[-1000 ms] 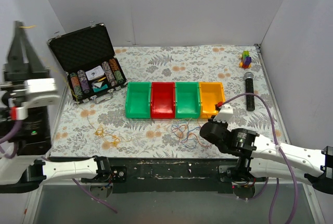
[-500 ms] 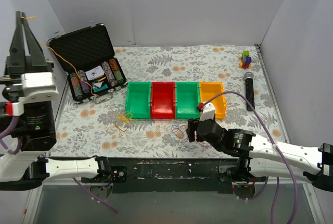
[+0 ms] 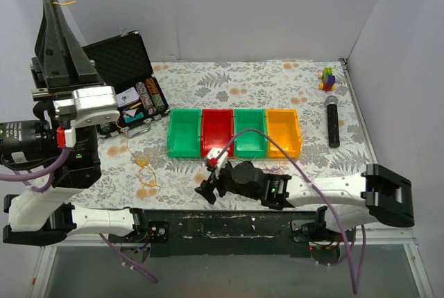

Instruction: Untangle the cables

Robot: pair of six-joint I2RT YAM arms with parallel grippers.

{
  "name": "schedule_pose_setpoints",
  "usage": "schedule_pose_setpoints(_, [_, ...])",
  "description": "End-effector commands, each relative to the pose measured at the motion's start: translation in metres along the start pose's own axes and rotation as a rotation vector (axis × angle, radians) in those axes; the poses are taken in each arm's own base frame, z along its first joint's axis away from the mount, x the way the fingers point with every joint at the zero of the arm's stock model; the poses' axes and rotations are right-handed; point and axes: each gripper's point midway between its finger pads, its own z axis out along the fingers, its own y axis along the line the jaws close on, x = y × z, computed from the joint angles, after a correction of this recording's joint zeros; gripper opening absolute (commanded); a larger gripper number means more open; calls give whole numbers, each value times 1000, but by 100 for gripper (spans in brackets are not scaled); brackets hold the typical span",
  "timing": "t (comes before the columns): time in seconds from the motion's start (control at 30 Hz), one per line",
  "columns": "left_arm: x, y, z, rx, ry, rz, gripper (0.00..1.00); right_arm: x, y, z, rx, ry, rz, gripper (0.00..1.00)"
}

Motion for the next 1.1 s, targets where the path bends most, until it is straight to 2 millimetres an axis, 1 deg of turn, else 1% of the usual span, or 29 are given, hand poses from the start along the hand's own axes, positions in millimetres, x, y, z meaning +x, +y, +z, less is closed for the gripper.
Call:
schedule_pose_setpoints(0.0, [-2, 16, 1, -34, -17, 19, 0, -65, 49, 28, -229, -246, -144, 88])
schedule_pose_setpoints(0.13, [-4, 17, 4, -36, -19, 29, 0, -59, 71, 47, -333, -230, -218, 87])
schedule_pose_setpoints(0.2, [-4, 17, 5, -37, -20, 32, 0, -58, 79, 56, -369, -224, -246, 87])
schedule_pose_setpoints(0.27, [-5, 15, 5, -35, -22, 38, 0, -53, 83, 66, -389, -201, -268, 87])
schedule_pose_setpoints(0.33, [-5, 17, 6, -37, -25, 45, 0, -51, 87, 72, -403, -193, -274, 86])
schedule_pose_setpoints(0.47, [-6, 18, 7, -37, -30, 53, 0, -47, 96, 74, -451, -190, -271, 86])
schedule_pose_setpoints(0.6, [-8, 20, 8, -36, -36, 63, 0, -40, 102, 79, -490, -166, -272, 84])
schedule_pose_setpoints(0.8, [-11, 14, 9, -25, -49, 82, 0, -33, 108, 79, -505, -167, -263, 82])
schedule_pose_setpoints(0.9, [-14, 9, 10, -20, -59, 89, 0, -27, 109, 83, -482, -160, -272, 81])
schedule_pose_setpoints(1.0, [-15, 8, 12, -22, -60, 98, 0, -31, 101, 92, -409, -177, -291, 80])
schedule_pose_setpoints(1.07, [-16, 8, 13, -22, -60, 101, 0, -33, 91, 98, -345, -192, -302, 79])
